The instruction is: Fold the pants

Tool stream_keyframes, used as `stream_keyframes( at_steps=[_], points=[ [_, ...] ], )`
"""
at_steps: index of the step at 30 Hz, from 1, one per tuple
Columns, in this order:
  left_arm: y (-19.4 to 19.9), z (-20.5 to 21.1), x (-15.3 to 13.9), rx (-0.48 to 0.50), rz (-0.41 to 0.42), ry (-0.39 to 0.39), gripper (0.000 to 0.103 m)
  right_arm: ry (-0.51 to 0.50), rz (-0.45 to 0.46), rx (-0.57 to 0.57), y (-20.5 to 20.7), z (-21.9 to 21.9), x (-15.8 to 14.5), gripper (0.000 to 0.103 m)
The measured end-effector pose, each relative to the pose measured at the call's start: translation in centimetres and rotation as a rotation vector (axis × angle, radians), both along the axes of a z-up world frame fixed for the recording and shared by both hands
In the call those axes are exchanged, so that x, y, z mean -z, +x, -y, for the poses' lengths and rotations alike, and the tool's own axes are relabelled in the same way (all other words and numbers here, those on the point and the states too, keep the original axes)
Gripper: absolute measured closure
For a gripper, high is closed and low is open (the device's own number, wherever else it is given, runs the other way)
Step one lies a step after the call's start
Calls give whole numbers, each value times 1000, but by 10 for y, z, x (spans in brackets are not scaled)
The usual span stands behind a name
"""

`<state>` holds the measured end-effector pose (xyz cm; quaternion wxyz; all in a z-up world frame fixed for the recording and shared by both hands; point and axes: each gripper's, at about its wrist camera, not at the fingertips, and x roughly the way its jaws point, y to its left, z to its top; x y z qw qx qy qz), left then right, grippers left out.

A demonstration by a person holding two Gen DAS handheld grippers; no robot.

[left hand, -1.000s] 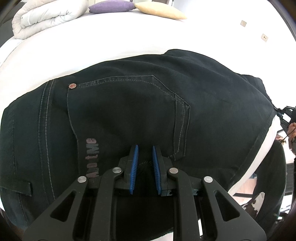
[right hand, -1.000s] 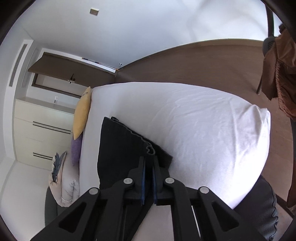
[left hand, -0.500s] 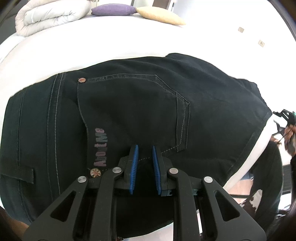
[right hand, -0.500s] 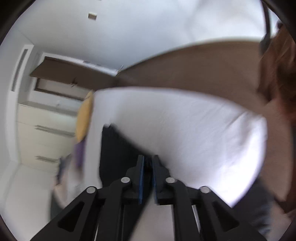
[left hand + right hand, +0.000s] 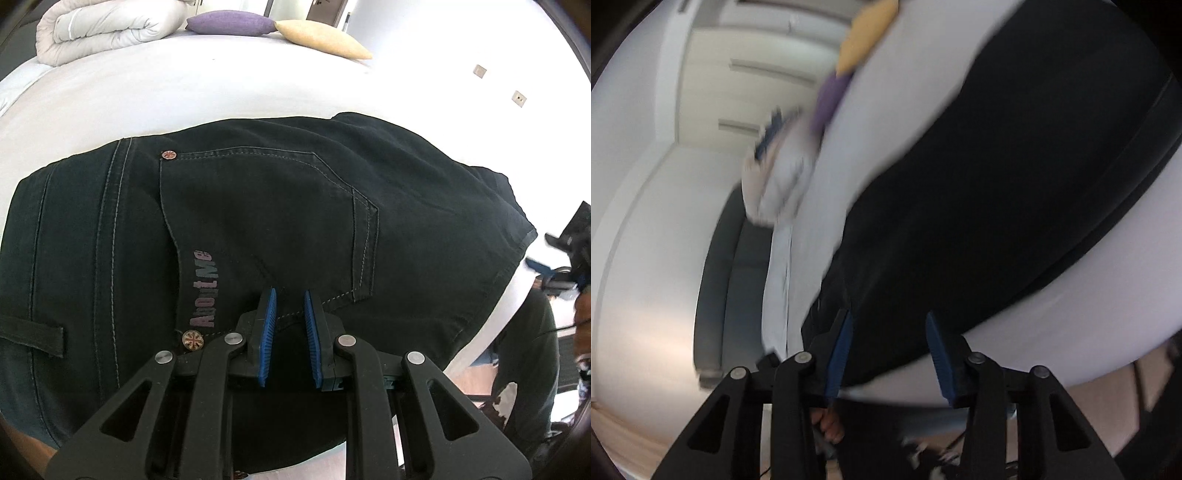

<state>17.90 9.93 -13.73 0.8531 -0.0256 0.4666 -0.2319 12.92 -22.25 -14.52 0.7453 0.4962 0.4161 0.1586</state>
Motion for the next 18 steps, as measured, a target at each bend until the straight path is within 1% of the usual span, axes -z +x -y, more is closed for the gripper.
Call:
stream_keyframes(
  at_steps=[2,4,7,10,18],
  points=[
    [-1,-1,1,-1,2,-2,87,28,-28,-31,6,-13,10,57],
    [-1,-2,1,-1,4,-5,87,33,-57,-50,11,-20,19,57],
    [-2,-3,1,-4,6,-12,87,58,-83,-43,15,-24,29,57],
    [-2,-4,1,-6,8,-12,87,72,-81,-40,12,-24,38,57],
    [-4,-3,1,-8,9,-6,87,111,-63,-34,16,-23,44,57]
  ],
)
